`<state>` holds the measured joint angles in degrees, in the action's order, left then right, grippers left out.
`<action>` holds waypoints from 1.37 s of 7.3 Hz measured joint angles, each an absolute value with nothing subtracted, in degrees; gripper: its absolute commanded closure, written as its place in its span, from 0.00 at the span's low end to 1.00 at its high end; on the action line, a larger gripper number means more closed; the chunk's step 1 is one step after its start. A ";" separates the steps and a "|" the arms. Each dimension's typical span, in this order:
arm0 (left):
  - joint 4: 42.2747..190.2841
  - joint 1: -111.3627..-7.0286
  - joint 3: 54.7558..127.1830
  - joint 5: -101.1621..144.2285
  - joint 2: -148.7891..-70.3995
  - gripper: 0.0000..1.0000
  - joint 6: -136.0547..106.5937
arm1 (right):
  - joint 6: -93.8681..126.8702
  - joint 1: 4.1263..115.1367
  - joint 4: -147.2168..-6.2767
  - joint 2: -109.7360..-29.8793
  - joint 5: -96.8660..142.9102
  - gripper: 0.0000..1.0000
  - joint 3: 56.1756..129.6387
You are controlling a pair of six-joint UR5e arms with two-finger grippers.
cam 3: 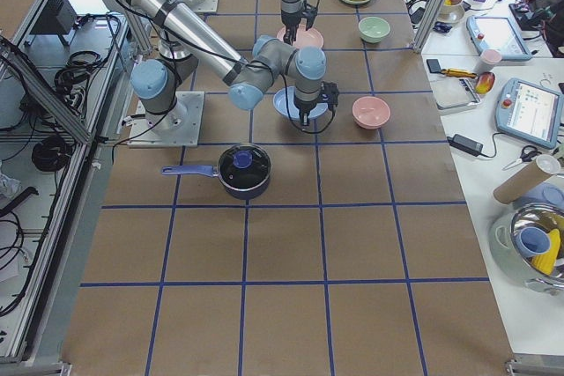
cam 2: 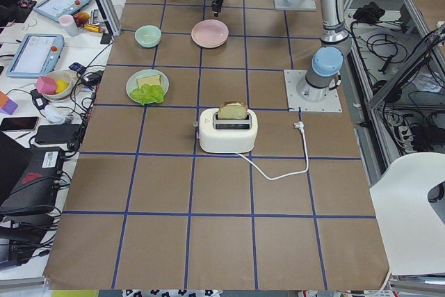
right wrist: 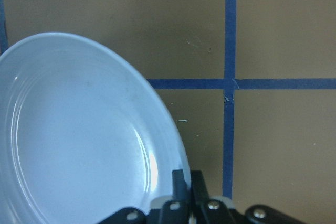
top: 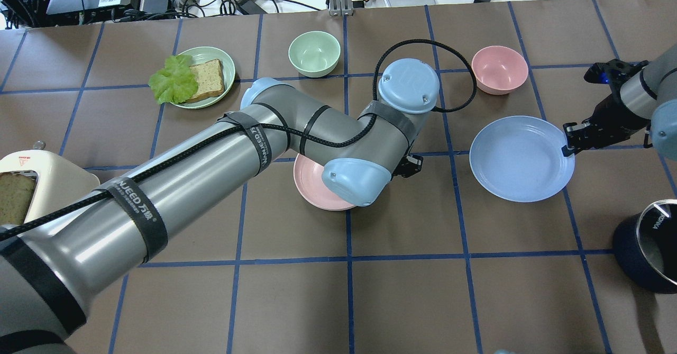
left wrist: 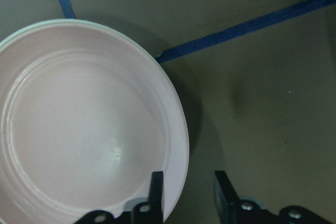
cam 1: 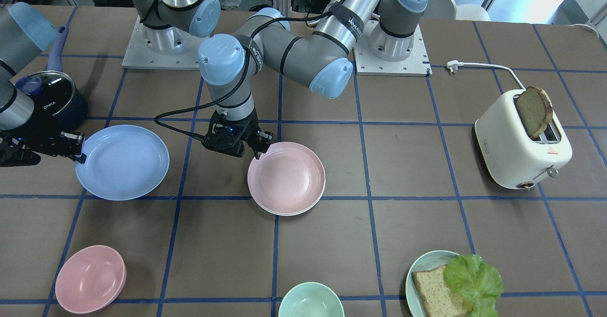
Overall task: Stack three plates with pink and blue
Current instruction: 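Set pink plate on cream plate with left gripper while right lifts blue plate, then carry blue plate onto pink plate with right gripper while left withdraws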
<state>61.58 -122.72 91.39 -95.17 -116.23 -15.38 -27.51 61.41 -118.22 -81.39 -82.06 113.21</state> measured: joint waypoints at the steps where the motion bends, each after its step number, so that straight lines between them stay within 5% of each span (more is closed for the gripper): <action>1: 62.60 -120.53 91.37 -95.00 -114.55 0.00 -13.67 | -24.42 62.63 -118.23 -81.87 -82.03 1.00 113.25; 10: 91.56 -97.19 91.49 -90.92 -89.57 0.00 -9.14 | 24.34 98.28 -128.31 -81.15 -82.62 1.00 114.26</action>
